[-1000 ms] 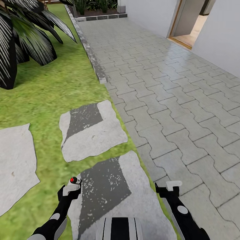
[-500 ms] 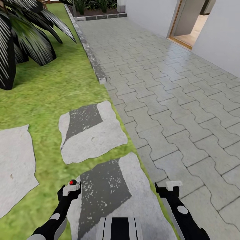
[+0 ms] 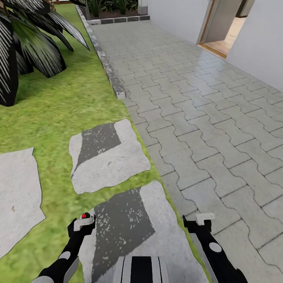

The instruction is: In the garden, pick up the pesticide atomizer on the floor and spray pesticide onto both trees until each tree trunk is fully covered.

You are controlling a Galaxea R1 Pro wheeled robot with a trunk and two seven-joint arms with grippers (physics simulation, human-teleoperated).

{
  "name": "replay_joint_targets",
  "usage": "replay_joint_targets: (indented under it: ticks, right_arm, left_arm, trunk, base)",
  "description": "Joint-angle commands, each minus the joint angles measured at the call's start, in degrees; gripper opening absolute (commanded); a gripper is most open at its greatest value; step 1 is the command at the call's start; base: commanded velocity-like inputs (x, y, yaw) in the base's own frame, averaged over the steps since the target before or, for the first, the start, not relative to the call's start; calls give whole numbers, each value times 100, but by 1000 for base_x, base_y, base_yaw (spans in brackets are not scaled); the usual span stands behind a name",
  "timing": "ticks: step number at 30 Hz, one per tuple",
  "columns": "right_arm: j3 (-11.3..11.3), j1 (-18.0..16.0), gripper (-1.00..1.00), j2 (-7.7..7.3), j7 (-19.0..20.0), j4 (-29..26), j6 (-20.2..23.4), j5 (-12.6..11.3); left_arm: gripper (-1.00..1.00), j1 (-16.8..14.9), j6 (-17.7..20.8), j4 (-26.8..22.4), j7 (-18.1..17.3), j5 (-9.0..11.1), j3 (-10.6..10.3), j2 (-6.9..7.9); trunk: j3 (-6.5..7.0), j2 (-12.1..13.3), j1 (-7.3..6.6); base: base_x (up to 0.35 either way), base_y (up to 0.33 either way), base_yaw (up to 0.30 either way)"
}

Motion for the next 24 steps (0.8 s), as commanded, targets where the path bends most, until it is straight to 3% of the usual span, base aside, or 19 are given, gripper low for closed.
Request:
replay_joint_targets:
  ticks: [1,11,12,24]
  right_arm:
    - [0,0,100,0,0,0,0,0]
    - [0,0,100,0,1,3,0,0]
    - [0,0,100,0,0,3,0,0]
    - [0,0,100,0,0,3,0,0]
  left_arm:
    - [100,0,0,0,0,0,1,0]
    - [100,0,0,0,0,6,-1,8]
    - [-100,0,0,0,0,7,-2,8]
    - [-100,0,2,0,0,0,-7,1]
  trunk:
    - [0,0,0]
    - [0,0,0]
    - [0,0,0]
    - [0,0,0]
  base:
    - [48,0,0]
    - [8,0,0]
    - [0,0,0]
    - [0,0,0]
